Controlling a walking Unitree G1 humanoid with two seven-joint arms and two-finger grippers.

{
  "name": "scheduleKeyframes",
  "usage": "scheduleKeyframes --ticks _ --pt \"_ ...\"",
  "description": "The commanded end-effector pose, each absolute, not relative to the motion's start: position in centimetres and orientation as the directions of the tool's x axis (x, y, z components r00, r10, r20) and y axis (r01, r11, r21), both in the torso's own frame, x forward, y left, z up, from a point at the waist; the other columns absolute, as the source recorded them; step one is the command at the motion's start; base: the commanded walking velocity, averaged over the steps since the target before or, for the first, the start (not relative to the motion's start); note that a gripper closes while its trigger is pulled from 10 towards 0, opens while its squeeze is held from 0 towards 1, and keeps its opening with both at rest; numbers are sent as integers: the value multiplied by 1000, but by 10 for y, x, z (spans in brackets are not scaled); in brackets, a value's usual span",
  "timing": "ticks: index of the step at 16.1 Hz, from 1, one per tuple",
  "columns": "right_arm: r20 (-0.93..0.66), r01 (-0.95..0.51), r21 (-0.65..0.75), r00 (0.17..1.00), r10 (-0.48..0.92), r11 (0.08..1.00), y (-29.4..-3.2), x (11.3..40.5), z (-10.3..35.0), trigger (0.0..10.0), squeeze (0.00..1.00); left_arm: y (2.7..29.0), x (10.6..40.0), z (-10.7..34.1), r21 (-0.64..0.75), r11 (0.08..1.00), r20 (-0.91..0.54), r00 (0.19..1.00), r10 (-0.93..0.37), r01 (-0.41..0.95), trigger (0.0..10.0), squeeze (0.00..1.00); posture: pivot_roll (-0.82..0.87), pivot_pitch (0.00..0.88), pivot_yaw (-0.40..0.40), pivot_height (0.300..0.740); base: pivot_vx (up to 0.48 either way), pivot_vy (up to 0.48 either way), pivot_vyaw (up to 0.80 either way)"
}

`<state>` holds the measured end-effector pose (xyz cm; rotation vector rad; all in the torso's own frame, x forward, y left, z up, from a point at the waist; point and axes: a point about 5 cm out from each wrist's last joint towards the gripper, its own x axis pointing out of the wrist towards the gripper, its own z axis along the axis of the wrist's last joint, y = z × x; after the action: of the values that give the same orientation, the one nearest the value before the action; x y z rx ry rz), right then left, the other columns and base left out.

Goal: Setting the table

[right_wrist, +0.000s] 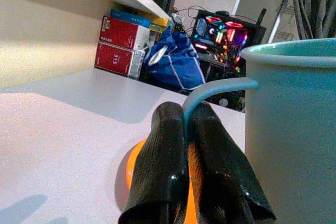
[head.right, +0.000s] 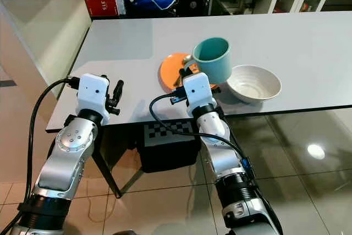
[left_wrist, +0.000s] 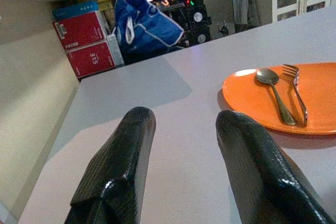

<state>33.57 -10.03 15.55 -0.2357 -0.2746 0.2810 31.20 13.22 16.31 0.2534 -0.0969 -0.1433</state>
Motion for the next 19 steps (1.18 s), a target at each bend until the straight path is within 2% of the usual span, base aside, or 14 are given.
scheduleKeyframes --ticks 1,9,12,15,19 --pt "255 -241 -270 916 311 932 -99 338 161 0 0 130 313 169 274 952 101 980 -170 137 10000 0 86 21 32 740 428 0 0" --pt "266 -225 -267 917 296 937 -101 340 163 0 0 126 315 170 266 951 101 977 -188 156 10000 0 78 13 40 740 469 0 0" --pt "269 -227 -269 916 299 936 -101 340 164 0 0 125 315 171 255 953 102 976 -193 162 10000 0 79 13 38 740 390 277 0" --pt "268 -231 -273 914 304 934 -101 340 164 0 0 126 314 170 237 960 108 979 -175 146 10000 0 80 14 34 740 0 430 0" --pt "272 -252 -270 906 324 929 -97 343 168 0 0 125 314 170 243 959 108 979 -175 145 10000 0 81 8 29 740 0 0 0"
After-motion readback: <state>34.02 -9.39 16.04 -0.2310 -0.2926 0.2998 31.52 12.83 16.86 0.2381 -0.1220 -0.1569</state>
